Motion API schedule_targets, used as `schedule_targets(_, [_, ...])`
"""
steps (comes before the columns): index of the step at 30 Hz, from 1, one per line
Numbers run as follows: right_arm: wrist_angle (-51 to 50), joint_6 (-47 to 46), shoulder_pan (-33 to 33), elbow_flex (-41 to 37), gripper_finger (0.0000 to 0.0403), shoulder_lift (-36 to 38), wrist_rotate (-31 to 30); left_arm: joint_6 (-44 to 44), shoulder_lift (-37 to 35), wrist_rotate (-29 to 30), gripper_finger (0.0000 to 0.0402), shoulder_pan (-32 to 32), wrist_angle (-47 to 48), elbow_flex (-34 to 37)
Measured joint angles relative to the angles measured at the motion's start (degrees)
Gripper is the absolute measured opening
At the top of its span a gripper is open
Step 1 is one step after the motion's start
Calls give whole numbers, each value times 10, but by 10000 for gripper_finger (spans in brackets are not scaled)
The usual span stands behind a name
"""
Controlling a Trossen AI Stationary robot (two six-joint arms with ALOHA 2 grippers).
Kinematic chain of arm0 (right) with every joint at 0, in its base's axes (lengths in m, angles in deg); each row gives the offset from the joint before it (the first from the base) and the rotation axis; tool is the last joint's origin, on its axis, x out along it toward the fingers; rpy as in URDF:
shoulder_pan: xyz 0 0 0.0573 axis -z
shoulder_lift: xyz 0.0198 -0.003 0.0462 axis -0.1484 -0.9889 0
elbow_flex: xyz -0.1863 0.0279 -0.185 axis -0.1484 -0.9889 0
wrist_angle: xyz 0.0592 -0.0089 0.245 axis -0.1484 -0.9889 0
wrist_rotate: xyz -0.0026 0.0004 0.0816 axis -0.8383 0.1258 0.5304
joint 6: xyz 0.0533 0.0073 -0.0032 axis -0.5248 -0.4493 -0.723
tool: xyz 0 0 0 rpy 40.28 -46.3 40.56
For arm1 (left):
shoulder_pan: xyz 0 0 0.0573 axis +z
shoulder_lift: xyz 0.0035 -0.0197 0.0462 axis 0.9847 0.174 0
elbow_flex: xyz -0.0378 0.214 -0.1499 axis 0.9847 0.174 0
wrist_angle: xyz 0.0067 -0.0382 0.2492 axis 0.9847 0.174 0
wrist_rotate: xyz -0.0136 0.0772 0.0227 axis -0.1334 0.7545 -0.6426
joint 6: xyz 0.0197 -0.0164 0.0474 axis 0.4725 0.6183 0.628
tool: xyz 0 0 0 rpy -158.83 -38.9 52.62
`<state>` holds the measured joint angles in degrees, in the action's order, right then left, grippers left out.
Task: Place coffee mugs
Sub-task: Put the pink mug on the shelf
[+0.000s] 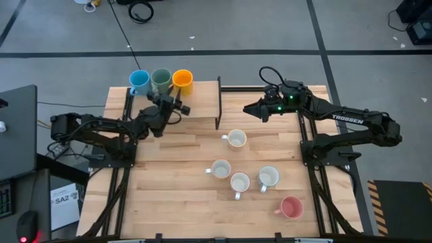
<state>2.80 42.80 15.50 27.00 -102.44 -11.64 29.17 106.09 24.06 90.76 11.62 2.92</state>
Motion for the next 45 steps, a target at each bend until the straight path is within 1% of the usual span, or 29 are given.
schedule_targets(3, [0, 0, 0, 0, 169, 0, 49, 43, 0, 0, 149, -43, -55, 0])
schedule_targets(5, [0, 0, -6, 0, 169, 0, 73, 64, 0, -1, 149, -74, -73, 0])
schedule_targets(10, [0, 0, -45, 0, 169, 0, 84, 86, 0, -1, 149, -152, -71, 0])
schedule_targets(15, [-2, -8, -122, 0, 169, 0, 86, 86, 0, -4, 149, -213, -50, 0])
schedule_targets(17, [-10, -14, -156, 0, 169, 0, 101, 86, 0, -4, 149, -232, -34, 0])
schedule_targets(20, [-49, -15, -208, 0, 169, 0, 142, 85, 0, -4, 149, -252, -3, 0])
schedule_targets(22, [-91, -21, -248, 0, 169, 0, 149, 68, 0, -4, 149, -260, 18, 0])
schedule_targets(25, [-163, -45, -310, 0, 169, 0, 126, 30, 0, -5, 149, -266, 45, 0])
schedule_targets(29, [-218, -52, -398, 0, 169, 0, 57, -9, 0, -4, 149, -264, 77, 0])
schedule_targets(31, [-234, -72, -438, 0, 169, 0, 32, -19, 0, -4, 149, -264, 83, 0])
schedule_targets(34, [-264, -129, -499, 0, 169, 0, -6, -22, 0, -4, 149, -264, 84, 0])
schedule_targets(37, [-305, -185, -560, 0, 169, 0, -59, -23, 0, -4, 149, -264, 84, 0])
schedule_targets(40, [-337, -259, -614, 0, 169, 0, -101, -23, 0, -4, 149, -264, 84, 0])
schedule_targets(45, [-345, -331, -683, 0, 169, 0, -152, -23, 0, -4, 149, -264, 84, 0])
